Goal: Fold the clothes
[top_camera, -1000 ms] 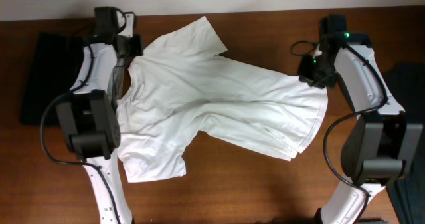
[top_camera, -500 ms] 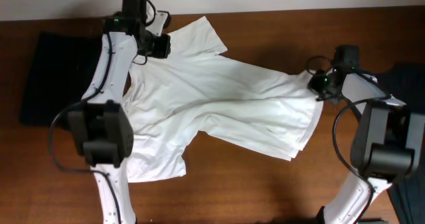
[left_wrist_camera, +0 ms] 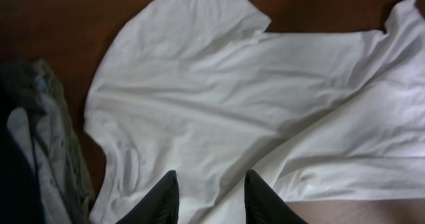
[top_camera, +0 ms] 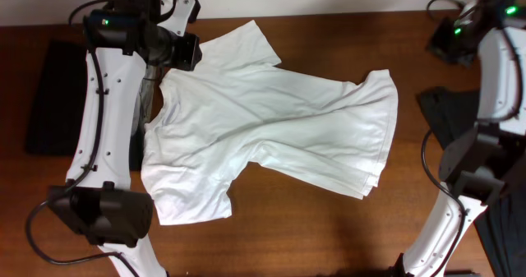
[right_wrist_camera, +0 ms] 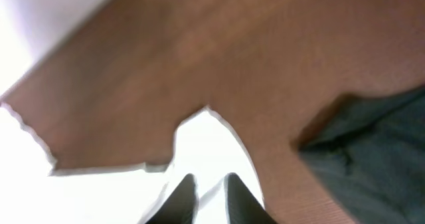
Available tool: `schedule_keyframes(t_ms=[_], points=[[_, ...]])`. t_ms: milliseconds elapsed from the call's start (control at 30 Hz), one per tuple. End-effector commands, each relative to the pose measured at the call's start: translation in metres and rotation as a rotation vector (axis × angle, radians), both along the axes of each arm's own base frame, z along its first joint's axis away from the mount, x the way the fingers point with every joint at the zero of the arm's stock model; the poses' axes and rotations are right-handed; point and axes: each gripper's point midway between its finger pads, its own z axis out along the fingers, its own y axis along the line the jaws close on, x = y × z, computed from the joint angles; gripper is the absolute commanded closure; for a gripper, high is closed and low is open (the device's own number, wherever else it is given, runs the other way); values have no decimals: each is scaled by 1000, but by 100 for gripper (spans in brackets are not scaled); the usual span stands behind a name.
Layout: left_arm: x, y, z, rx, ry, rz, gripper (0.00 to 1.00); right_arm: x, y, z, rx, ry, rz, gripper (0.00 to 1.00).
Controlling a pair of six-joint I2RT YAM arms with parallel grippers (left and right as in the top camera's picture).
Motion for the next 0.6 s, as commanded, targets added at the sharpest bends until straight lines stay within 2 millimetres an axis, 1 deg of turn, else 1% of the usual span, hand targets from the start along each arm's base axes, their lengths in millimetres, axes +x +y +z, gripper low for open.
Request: schedule_keyframes(t_ms=[0,33,67,100,167,200,233,267,300,367,400,433,467,500,533,567], points=[[-14,16,6,74,14,27,67,-21,25,73,-5,-70,95,66],[-21,18,8,82,26,30,67,-28,30,81,-2,-64,114,64],[-32,19,9,88,55,30,67,-39,40,89,11,-48,132,63],[-40,22,9,99,78,33,66,-43,45,92,17,-38,139,62],[-65,27,1,125,181,34,67,-56,60,100,43,-24,175,62],[-77,33,-4,153,237,53,90,-60,66,105,48,-31,204,62],[-92,43,-7,195,297,97,94,-64,72,113,45,-42,215,61],[-100,52,-6,237,319,130,94,-69,78,125,36,-67,226,61],[-104,53,3,234,294,136,94,-75,82,137,26,-93,232,60],[-114,55,26,211,230,168,93,-96,90,161,15,-126,240,60],[-125,56,46,195,172,180,90,-106,96,175,5,-152,247,59],[-135,57,63,180,123,194,85,-115,102,188,-2,-181,253,55],[-144,58,75,159,88,219,81,-122,111,199,-7,-209,267,52],[-153,58,82,138,70,240,76,-127,121,205,-11,-226,291,49],[-163,57,84,113,71,258,69,-128,130,207,-13,-231,314,44],[-175,55,76,95,108,269,65,-127,139,204,-30,-217,335,39]])
